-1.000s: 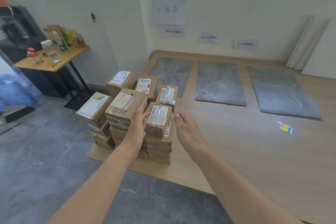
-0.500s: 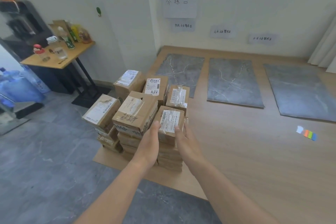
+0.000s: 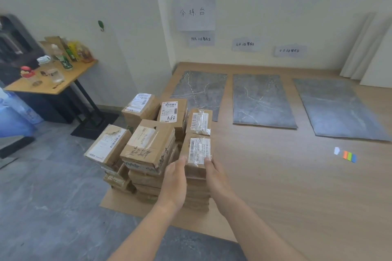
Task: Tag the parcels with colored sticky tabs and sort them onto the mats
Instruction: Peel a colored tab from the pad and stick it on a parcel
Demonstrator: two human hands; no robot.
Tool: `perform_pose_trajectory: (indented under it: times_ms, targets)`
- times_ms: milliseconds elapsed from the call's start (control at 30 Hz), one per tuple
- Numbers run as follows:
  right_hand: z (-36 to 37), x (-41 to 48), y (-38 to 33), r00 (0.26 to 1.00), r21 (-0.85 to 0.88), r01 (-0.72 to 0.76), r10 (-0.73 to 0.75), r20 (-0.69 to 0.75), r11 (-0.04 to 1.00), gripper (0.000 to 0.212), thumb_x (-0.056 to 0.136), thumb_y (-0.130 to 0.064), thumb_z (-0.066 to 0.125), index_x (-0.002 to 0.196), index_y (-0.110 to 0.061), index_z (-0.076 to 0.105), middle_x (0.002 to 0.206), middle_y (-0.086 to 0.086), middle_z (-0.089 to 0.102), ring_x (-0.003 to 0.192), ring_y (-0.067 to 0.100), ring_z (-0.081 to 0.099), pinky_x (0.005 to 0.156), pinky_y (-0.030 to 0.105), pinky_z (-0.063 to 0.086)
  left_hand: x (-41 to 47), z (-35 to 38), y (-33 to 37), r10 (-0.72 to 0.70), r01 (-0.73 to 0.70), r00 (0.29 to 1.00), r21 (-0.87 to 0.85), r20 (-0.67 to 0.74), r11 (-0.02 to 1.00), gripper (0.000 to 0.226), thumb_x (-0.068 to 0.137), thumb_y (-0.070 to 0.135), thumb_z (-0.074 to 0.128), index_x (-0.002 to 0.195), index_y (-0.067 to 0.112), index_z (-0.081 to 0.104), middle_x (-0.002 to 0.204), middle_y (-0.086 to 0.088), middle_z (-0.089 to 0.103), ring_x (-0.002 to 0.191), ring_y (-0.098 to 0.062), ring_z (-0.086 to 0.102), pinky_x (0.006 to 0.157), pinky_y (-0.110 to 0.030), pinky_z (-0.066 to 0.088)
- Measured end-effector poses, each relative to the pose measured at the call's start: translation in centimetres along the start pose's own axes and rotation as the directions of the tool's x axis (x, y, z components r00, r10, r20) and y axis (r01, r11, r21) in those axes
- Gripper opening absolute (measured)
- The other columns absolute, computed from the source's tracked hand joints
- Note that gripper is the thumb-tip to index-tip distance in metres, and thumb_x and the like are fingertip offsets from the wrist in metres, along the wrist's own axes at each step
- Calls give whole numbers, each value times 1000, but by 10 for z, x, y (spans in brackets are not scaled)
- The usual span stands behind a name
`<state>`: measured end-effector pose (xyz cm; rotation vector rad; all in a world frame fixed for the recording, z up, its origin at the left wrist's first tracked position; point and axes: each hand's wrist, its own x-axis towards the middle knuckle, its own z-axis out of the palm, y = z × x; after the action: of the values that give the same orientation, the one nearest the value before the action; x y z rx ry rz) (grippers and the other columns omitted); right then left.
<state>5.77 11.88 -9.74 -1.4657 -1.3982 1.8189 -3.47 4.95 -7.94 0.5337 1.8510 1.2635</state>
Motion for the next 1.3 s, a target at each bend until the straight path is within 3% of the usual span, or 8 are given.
perform_pose_trajectory:
  times_ms: [167,300,533,700,900,1033,1133,1300]
  targets:
    - [-11,-1,1,999,4,-6,6,-51,1000,33,108,-40,38,135,-33,56,124,-14,61,116,11,53,102,33,41,5,2,0,-10,8,999,-33,-53,999,61,82,72,38,127,38,61,133,9,56,132,-14,44,116,-47,34]
    - [-20,-3,0,997,9,8,-7,-75,1000,28,107,-42,39,120,-32,62,114,-12,68,107,9,62,89,31,47,1,2,12,-50,51,999,-64,19,997,50,103,51,32,95,29,77,90,8,77,102,-17,68,96,-35,48]
    - [-35,-18,-24,986,10,103,-101,-133,995,23,108,-40,38,114,-32,59,108,-13,68,97,2,61,71,23,43,-2,12,30,53,-46,994,-77,95,996,54,105,48,25,110,26,74,101,11,77,95,-1,70,80,-22,45]
    - [-44,-33,-37,973,6,160,-156,-172,987,23,107,-41,39,113,-30,59,108,-14,66,99,3,58,74,26,42,-11,12,52,115,-107,982,-62,150,992,59,103,54,23,110,29,76,104,12,77,101,-4,69,83,-24,44]
    - [-57,-58,-51,952,10,213,-205,-229,977,27,106,-41,40,124,-29,56,113,-15,63,104,3,57,79,27,42,-30,18,77,167,-162,963,-43,213,986,64,101,56,21,112,26,76,106,9,76,110,-11,65,107,-36,40]
    - [-73,-76,-57,931,6,256,-245,-272,967,30,106,-42,40,126,-27,57,116,-12,64,106,6,58,87,32,44,-44,30,88,225,-217,944,-61,242,974,64,106,47,18,110,19,75,98,7,78,92,-1,69,75,-13,46]
    - [-89,-89,-59,920,17,278,-261,-292,961,28,107,-40,40,124,-26,57,116,-10,65,106,7,58,88,32,45,-54,42,92,255,-248,932,-58,257,967,65,106,48,19,106,17,76,94,5,78,82,-2,71,62,-11,47]
    - [-128,-108,-61,893,23,332,-306,-329,943,27,107,-42,40,119,-27,59,111,-12,65,103,4,58,85,31,45,-78,69,104,241,-224,942,-96,234,970,67,104,54,22,97,19,78,91,6,78,101,-18,68,94,-33,48]
